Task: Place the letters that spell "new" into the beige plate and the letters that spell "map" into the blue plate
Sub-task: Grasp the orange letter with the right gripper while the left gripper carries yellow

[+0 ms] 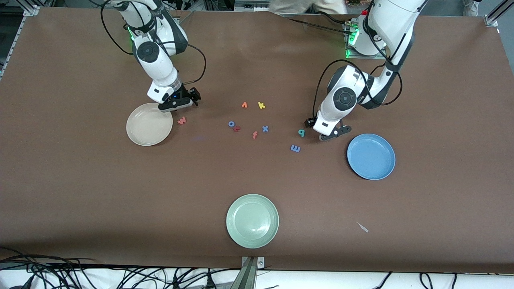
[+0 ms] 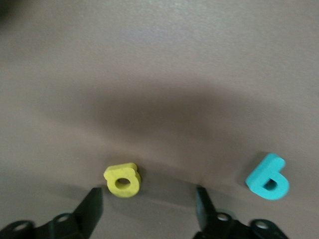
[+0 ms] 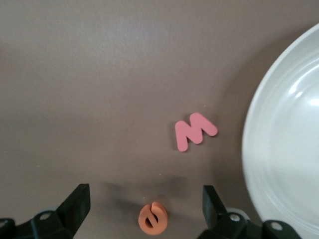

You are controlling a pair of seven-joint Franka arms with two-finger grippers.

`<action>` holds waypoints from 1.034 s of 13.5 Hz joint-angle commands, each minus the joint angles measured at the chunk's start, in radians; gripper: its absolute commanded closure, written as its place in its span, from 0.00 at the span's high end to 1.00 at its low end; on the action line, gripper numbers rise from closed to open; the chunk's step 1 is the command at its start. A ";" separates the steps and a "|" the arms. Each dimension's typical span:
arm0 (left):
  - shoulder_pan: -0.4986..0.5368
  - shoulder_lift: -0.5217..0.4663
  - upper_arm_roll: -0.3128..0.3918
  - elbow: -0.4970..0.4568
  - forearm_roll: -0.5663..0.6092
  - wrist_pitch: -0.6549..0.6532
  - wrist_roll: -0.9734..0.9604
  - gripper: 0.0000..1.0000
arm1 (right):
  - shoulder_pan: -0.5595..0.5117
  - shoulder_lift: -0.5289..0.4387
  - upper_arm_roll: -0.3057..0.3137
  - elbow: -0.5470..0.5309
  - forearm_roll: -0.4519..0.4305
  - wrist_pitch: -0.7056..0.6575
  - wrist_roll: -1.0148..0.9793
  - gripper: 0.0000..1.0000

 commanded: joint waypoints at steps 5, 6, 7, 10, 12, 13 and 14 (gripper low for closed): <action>0.024 -0.009 0.008 -0.021 0.011 0.015 0.000 0.08 | -0.002 -0.016 0.026 -0.032 0.006 0.019 0.012 1.00; 0.032 -0.011 0.008 -0.020 0.025 0.010 0.001 0.04 | -0.002 -0.026 0.028 -0.045 0.006 0.019 0.012 1.00; 0.038 -0.012 0.010 -0.018 0.051 0.006 0.001 0.02 | -0.002 -0.034 0.026 -0.059 0.006 0.019 0.012 1.00; 0.050 -0.028 0.008 -0.012 0.117 0.003 -0.005 0.00 | -0.002 -0.043 0.028 -0.071 0.006 0.019 0.012 0.99; 0.052 -0.040 0.010 -0.003 0.119 -0.028 -0.002 0.00 | -0.002 -0.048 0.041 -0.082 0.006 0.019 0.030 0.93; 0.053 -0.049 0.013 0.020 0.119 -0.066 0.000 0.00 | -0.002 -0.050 0.048 -0.087 0.006 0.019 0.033 0.88; 0.067 -0.052 0.014 0.058 0.141 -0.132 0.003 0.00 | -0.002 -0.050 0.048 -0.088 0.006 0.019 0.035 0.83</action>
